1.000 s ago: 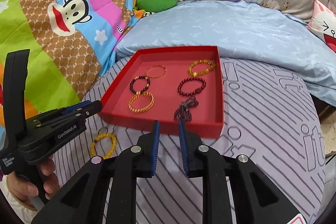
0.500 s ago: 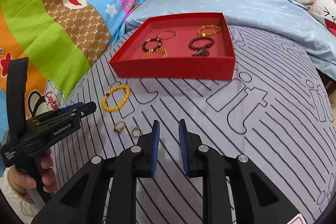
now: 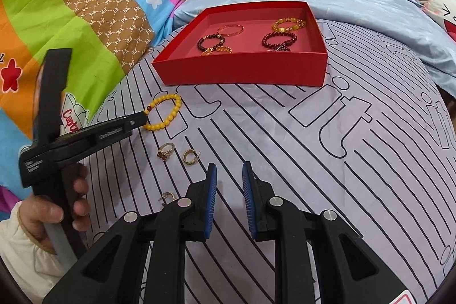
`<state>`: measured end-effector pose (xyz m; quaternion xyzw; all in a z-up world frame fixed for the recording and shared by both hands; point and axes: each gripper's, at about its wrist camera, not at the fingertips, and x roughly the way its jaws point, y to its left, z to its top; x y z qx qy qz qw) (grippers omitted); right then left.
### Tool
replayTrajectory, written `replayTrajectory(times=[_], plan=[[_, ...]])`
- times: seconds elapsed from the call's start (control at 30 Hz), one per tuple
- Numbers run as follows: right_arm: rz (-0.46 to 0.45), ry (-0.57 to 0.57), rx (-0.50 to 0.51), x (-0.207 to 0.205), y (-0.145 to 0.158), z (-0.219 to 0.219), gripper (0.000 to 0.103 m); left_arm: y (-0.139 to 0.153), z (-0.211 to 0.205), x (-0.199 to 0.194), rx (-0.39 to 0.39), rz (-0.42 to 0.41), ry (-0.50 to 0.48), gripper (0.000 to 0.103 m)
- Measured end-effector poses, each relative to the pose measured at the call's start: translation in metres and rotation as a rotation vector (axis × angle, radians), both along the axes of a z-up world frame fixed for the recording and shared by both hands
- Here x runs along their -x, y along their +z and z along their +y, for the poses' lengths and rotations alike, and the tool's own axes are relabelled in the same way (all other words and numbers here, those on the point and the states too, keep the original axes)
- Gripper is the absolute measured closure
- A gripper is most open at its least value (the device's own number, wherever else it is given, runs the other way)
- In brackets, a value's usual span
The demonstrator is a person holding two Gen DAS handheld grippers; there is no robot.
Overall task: Organize jewelry
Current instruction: 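Close the left tool on the yellow bead bracelet while the right tool grasps the red-stone gold ring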
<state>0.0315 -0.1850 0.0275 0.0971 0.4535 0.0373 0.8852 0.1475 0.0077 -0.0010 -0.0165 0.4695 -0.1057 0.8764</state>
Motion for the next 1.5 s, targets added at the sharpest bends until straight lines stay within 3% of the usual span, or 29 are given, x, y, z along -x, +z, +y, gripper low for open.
replayTrajectory(times=[0.13, 0.27, 0.8, 1.5], plan=[[0.011, 0.028, -0.002, -0.004, -0.003, 0.009, 0.084, -0.004, -0.010, -0.008, -0.035, -0.015, -0.018, 0.071], [0.022, 0.051, -0.005, -0.008, -0.007, 0.019, 0.084, -0.004, -0.014, -0.014, -0.024, -0.009, -0.045, 0.096], [0.039, 0.162, -0.020, -0.037, -0.018, 0.061, 0.081, 0.004, 0.015, 0.019, -0.015, 0.023, -0.007, 0.096], [0.046, 0.183, 0.018, -0.056, -0.033, 0.075, 0.082, -0.003, 0.023, 0.030, 0.004, 0.051, -0.008, 0.096]])
